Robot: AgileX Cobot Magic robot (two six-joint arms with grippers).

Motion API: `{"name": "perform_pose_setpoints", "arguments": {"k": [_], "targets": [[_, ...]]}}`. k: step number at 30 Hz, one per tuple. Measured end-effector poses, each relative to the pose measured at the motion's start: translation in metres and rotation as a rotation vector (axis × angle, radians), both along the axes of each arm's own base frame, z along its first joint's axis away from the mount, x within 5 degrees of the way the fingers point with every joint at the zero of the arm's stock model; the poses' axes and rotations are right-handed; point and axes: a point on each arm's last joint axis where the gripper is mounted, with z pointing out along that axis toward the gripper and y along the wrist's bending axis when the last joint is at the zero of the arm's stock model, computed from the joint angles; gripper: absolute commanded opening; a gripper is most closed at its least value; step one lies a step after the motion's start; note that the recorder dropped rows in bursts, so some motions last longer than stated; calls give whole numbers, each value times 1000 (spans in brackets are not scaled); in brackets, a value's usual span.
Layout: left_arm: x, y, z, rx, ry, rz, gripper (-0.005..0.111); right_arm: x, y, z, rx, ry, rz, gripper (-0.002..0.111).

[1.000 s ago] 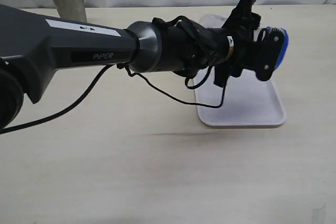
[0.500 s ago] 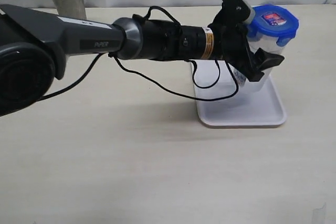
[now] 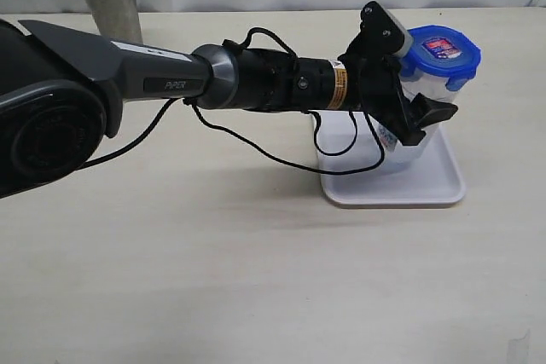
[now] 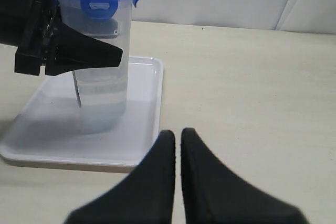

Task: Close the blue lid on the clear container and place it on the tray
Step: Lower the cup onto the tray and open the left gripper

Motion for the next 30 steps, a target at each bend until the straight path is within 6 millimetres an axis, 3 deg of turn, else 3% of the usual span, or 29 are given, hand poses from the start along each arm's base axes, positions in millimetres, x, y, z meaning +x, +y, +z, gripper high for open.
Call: {"name": "perform_pose_setpoints", "arguments": {"k": [4,10,12,30], "targets": [[1,0,-1,7,-1,7,22,0,0,0,0,0,0,4],[1,1,-1,15,-1,16,89,0,0,0,0,0,0,4],[2,1,-1,10,4,21,99,0,0,0,0,0,0,4],[5,7,-3,47,44,2,101,0,0,0,0,0,0,4]]}}
